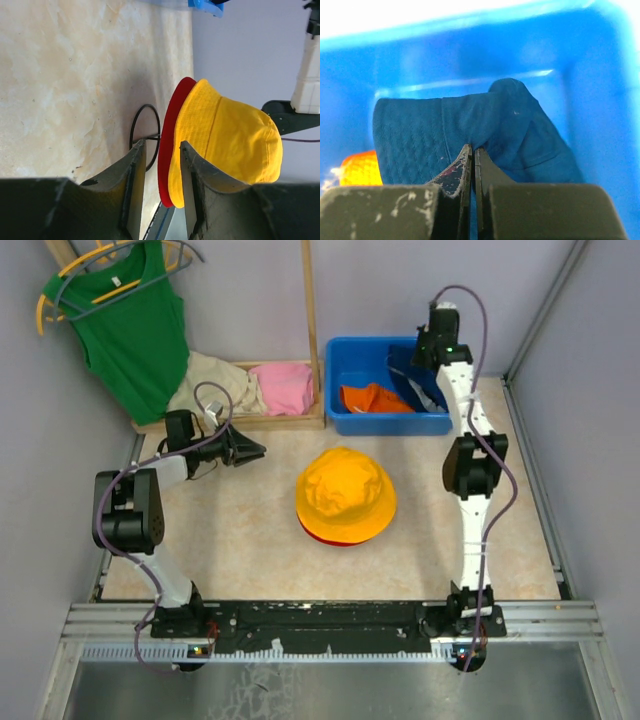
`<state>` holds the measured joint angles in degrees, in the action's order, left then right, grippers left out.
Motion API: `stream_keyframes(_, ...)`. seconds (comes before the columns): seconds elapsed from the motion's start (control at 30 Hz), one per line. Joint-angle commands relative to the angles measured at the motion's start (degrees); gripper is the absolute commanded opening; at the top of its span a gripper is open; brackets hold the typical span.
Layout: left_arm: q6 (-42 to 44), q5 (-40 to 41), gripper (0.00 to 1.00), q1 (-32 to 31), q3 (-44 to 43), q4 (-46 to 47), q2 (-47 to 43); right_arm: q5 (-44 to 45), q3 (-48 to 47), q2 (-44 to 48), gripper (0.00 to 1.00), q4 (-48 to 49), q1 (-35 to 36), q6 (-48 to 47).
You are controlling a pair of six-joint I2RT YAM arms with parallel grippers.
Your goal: Stack the hats
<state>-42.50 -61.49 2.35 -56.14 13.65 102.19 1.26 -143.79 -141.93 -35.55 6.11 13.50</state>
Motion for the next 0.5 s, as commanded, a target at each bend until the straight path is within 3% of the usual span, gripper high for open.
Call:
stream_keyframes(0.0, -1.36, -2.01, 0.39, 0.36, -0.98, 4.59, 0.62, 6.27, -3.83, 13.79, 0.0, 5.09, -0.65, -6.45)
stream_keyframes(0.1, -1.49, -2.29, 0.39, 0.32, -0.43, 5.15, 0.48, 6.36, -0.39, 15.4, 0.0, 5.12, 1.57, -10.55)
stream_keyframes(0.2, -1.45, -2.6, 0.38, 0.36, 0.17, 5.42, 0.62, 1.62, 4.49, 16.3, 0.0, 3.57, 4.66, -10.87)
stream_keyframes(0.23, -1.38, -2.72, 0.38, 0.3, 0.35, 5.43, 0.63, -1.13, 6.78, 16.83, 0.04, 3.56, 5.92, -11.12)
stream_keyframes(0.3, -1.24, -3.05, 0.38, 0.33, 0.7, 5.49, 0.84, -3.51, 10.59, 17.52, 0.44, 3.52, 8.67, -11.6)
stream_keyframes(0.4, -1.29, -3.31, 0.38, 0.32, 1.11, 5.78, 0.96, -3.6, 10.35, 16.75, 0.64, 2.92, 9.41, -9.74)
stream_keyframes(0.47, -1.12, -3.6, 0.38, 0.37, 1.2, 5.63, 0.91, -3.1, 8.72, 16.14, 0.72, 2.72, 8.88, -8.94)
